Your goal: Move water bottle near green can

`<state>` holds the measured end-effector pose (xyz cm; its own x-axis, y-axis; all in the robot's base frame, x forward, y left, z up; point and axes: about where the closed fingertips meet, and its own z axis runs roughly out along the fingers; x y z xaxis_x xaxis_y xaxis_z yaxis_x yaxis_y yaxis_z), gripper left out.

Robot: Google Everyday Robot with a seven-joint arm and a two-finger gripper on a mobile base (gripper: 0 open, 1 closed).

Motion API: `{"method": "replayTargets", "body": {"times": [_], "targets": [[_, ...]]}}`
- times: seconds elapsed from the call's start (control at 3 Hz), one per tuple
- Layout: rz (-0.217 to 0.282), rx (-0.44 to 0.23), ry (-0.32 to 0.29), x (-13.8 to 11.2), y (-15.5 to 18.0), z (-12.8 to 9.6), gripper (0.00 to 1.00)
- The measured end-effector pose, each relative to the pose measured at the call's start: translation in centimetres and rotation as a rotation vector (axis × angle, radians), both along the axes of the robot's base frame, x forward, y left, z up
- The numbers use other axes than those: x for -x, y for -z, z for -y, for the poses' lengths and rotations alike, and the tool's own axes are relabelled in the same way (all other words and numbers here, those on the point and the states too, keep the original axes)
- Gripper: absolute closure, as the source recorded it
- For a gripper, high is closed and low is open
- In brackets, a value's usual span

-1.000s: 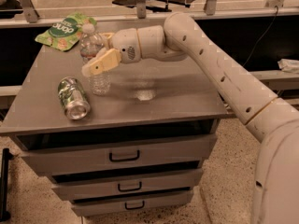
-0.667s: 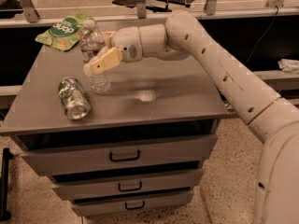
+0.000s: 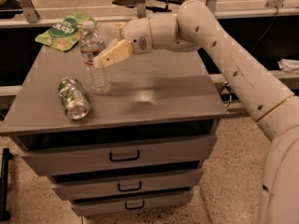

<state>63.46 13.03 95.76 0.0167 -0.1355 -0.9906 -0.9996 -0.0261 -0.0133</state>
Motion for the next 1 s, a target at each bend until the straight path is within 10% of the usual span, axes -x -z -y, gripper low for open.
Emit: {"method": "replayTargets", "body": {"times": [0.67, 1.0], "targets": [[0.076, 0.067, 0.115, -4.5, -2.4, 9.5, 0.0], [0.094, 0.059, 0.127, -4.9, -3.4, 10.1, 0.0]]}}
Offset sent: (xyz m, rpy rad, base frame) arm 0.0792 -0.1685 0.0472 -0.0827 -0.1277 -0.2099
